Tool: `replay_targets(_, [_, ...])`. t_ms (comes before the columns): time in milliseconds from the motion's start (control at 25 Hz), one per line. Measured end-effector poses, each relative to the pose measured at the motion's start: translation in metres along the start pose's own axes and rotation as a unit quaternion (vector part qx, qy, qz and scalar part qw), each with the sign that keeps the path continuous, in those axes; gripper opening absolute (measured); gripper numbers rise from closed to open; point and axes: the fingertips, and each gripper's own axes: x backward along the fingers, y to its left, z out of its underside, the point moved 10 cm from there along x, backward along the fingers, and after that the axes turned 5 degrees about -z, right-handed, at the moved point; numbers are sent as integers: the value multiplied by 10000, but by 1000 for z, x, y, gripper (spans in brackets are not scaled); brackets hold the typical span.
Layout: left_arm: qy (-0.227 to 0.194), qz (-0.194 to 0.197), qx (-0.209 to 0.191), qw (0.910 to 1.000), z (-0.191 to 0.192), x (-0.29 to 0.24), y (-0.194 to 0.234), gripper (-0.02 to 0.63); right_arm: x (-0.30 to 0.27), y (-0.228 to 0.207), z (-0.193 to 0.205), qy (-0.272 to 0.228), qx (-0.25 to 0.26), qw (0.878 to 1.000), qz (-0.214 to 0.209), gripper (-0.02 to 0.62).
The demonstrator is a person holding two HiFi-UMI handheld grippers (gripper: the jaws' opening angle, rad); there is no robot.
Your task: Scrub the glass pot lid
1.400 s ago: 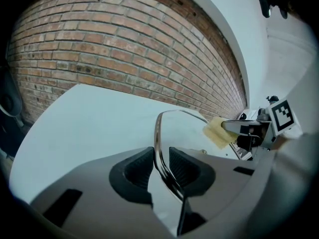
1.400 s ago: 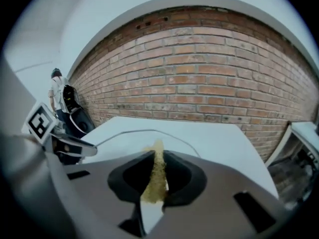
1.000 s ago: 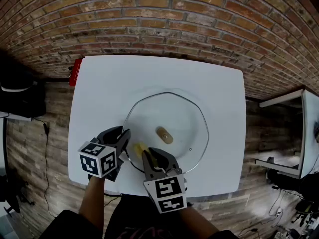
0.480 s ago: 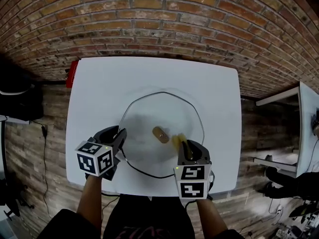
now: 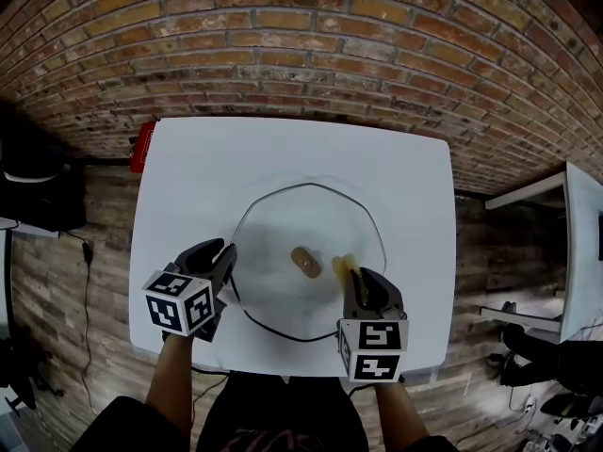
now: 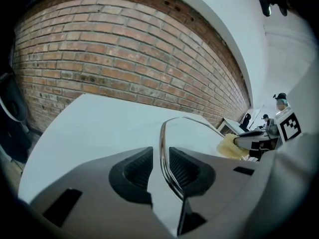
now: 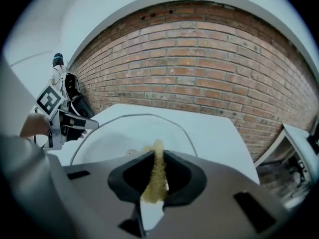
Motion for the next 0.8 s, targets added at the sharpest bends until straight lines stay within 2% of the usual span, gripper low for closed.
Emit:
replay_targets(200, [-299,-76,-74,9995,-16,13,-3,103,6,-1,-11,-457,-43,9989,-78,58])
replay_targets(360, [-517,-10,-396,9979,-33,18,-24,103,15,-4,-25,-1024,-175,9945,-150,58])
replay_targets(560, [-771,38,-709,9945,-58,25,-49,99,34,-8,-44,-1709,-239,9848,-190,58])
replay_targets(800, [-1201,50,-910,9886,-89,37,-74,44,58,-13,-74,-2475,-71,9688,-129,58])
